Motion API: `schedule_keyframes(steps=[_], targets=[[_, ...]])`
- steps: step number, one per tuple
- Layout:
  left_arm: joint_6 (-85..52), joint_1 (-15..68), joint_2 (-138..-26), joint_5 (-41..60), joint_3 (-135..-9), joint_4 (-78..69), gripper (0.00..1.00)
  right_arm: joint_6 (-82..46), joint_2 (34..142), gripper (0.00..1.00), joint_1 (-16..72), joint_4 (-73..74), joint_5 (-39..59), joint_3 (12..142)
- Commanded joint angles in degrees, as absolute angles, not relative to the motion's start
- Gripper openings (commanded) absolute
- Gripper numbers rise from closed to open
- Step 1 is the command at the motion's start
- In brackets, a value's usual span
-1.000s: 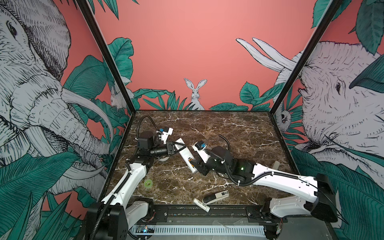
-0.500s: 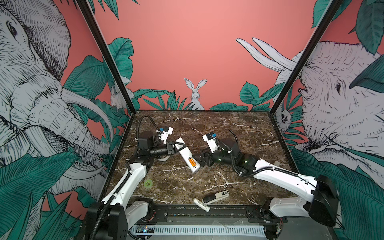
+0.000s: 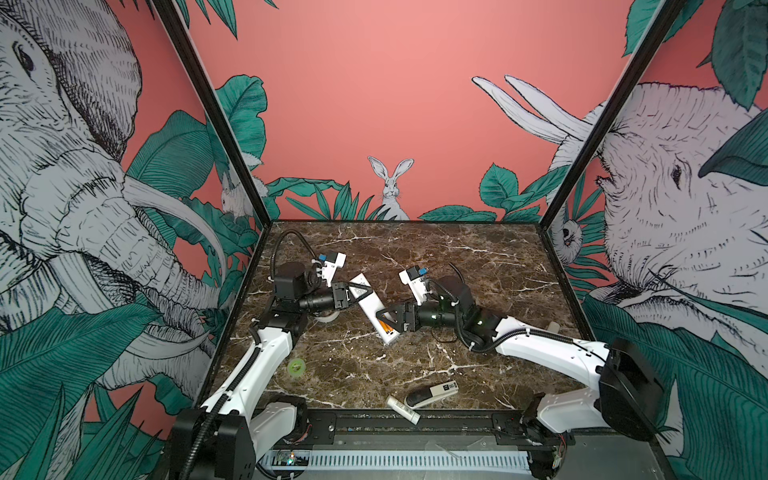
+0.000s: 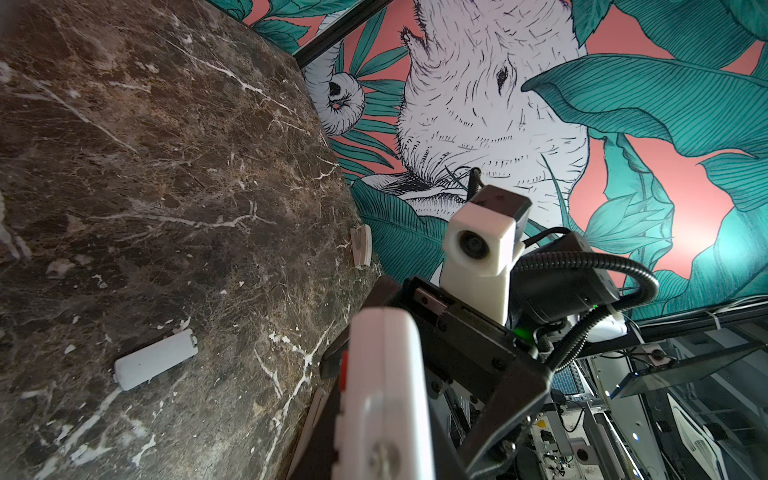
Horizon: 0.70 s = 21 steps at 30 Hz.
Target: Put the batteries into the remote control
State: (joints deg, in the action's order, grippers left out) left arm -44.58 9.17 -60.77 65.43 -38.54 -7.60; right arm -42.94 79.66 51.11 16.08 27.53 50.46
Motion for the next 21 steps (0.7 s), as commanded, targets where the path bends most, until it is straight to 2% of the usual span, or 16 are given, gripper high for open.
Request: schedule_keyframes(steps=[1, 9, 21], targets=[[-44.9, 9.0, -59.2, 66.7, -39.7, -9.1, 0.0, -44.5, 80.4, 0.81, 50.7, 19.9, 28.2, 49.8], [-45.1, 9.0, -58.7, 66.5, -40.0, -8.7, 0.0, -45.9, 82.2, 0.79, 50.5, 22.0, 29.3, 49.2], [-48.7, 9.1, -58.6, 67.0, -41.0, -12.1, 0.0, -47.2, 83.2, 0.69, 50.4, 30.6, 30.4, 44.0]])
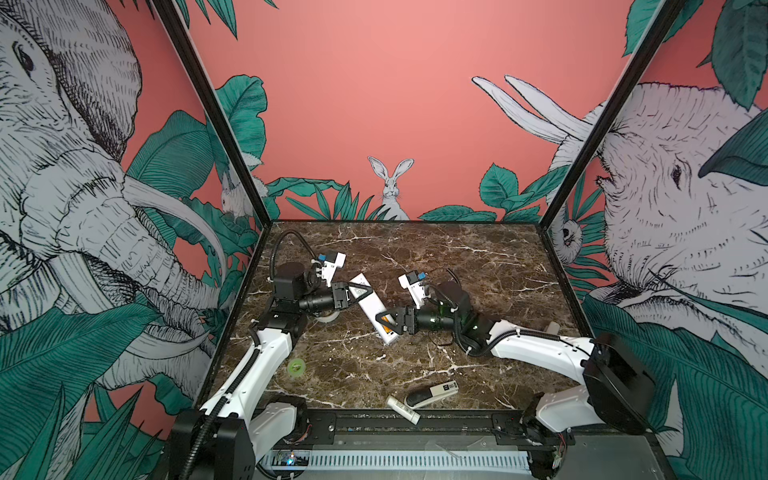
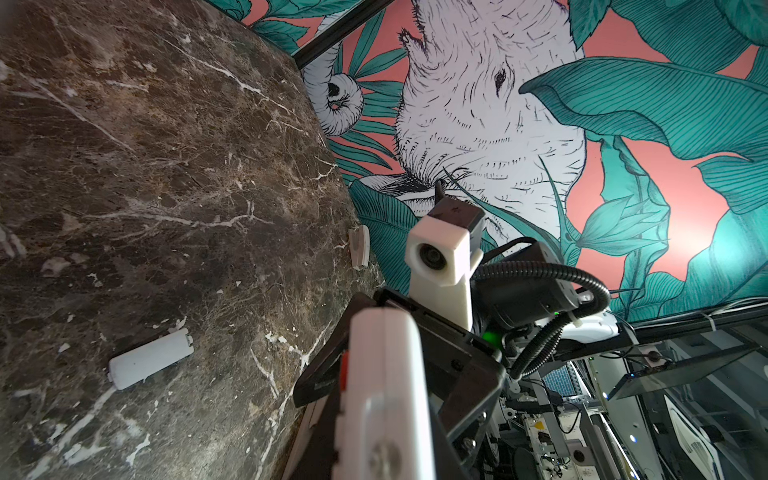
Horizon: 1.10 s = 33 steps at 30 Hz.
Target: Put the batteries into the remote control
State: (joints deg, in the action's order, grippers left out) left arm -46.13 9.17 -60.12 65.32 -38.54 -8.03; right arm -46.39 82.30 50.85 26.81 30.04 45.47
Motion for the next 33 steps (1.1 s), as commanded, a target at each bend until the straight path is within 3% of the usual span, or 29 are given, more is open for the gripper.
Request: schedule_keyframes(steps=[1, 17, 23, 33], targets=[[-49.2, 9.0, -58.7, 67.1, -41.0, -12.4, 0.0, -47.3, 83.5, 0.68, 50.4, 31.6, 30.6, 43.6], [-52.5, 9.0, -57.8, 67.5, -42.5, -15.8, 0.0, -53.8, 91.2, 0.39, 49.8, 48.6, 35.2, 40.2], [-51.9, 8.6, -57.7, 68.0, -43.6, -14.9, 0.0, -54.7, 91.2, 0.34, 49.5, 50.7, 35.6, 38.6], [-50.1, 8.3, -58.1, 68.3, -44.8, -12.8, 0.0, -59.0, 91.2, 0.36, 47.0, 58.6, 37.3, 34.9]])
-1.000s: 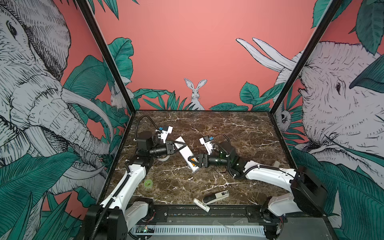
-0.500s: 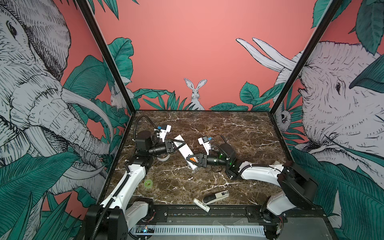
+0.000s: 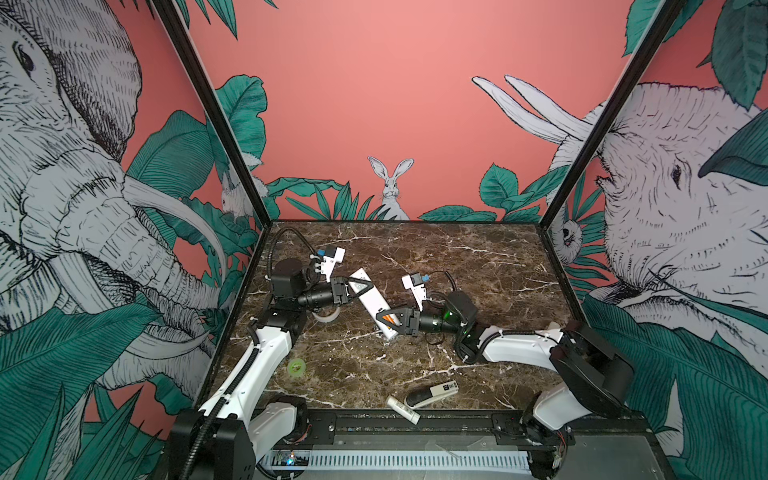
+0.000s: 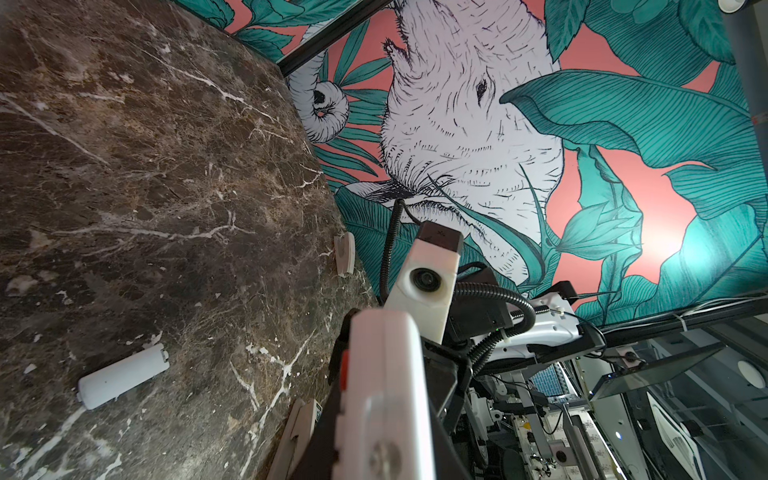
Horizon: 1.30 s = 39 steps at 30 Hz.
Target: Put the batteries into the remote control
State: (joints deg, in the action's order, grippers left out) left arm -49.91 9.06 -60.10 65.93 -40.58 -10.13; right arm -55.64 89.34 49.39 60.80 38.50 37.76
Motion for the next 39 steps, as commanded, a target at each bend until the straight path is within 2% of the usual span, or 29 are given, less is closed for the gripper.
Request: schedule_keyframes(steps=[1, 13, 18, 30, 39], targets=[[-49.8, 8.3, -58.2, 68.4, -44.8, -12.5, 0.0, -59.3, 91.2, 0.36, 46.8, 59.0, 37.5, 34.8], [-48.4, 8.2, -58.8, 68.0, -45.2, -10.6, 0.0, -57.4, 90.2, 0.46, 46.7, 55.2, 39.6, 36.6], [-47.7, 8.3, -58.5, 68.0, -45.5, -9.5, 0.0, -55.4, 88.3, 0.4, 46.5, 51.8, 38.8, 35.9], [-47.3, 8.3, -57.9, 68.2, -45.0, -8.9, 0.0, -55.5, 88.2, 0.34, 46.4, 52.4, 38.5, 35.2], [-46.5, 8.3, -57.4, 68.1, -45.0, -7.6, 0.0, -58.5, 90.3, 0.28, 45.8, 57.0, 38.8, 34.4]])
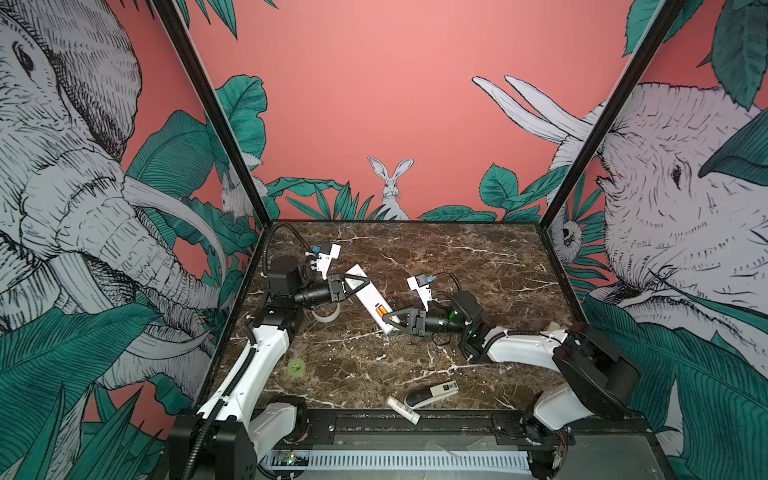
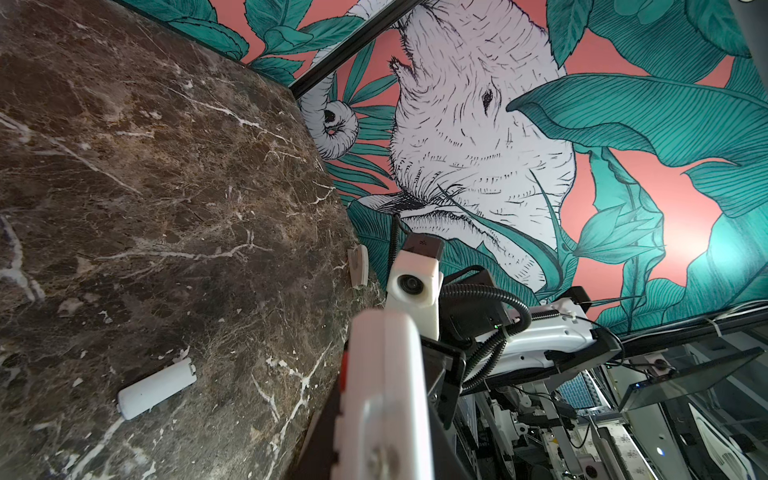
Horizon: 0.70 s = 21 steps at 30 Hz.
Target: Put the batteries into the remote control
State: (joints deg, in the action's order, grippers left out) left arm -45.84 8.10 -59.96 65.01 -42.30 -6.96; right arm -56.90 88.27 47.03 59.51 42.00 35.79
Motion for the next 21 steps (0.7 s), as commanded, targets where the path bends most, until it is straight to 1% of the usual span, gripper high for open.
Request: schedule_keyframes(steps=[1, 7, 9, 12, 14, 17, 21], targets=[[-46.6, 8.3, -57.4, 68.1, -44.9, -7.6, 0.0, -58.5, 90.3, 0.28, 45.8, 56.9, 38.8, 34.4], [-46.4, 8.2, -57.5, 67.9, -44.9, -7.4, 0.0, -57.5, 89.5, 0.28, 45.8, 55.1, 38.8, 34.7], [-45.5, 8.3, -57.5, 67.9, -45.1, -6.2, 0.0, -57.2, 89.0, 0.32, 45.7, 54.7, 38.7, 34.7], [-42.7, 8.3, -57.5, 67.4, -45.3, -2.6, 0.0, -56.4, 87.6, 0.42, 45.7, 52.9, 38.7, 35.1], [-40.5, 8.2, -57.5, 67.0, -45.5, 0.1, 0.0, -55.3, 86.3, 0.44, 45.7, 50.8, 38.5, 35.4], [-37.0, 8.3, -57.6, 66.2, -45.9, 4.1, 0.0, -52.3, 83.6, 0.47, 45.7, 44.7, 37.7, 36.1], [-33.3, 8.3, -58.0, 64.4, -45.8, 8.4, 0.0, -46.2, 79.4, 0.49, 45.7, 32.0, 35.4, 37.7]])
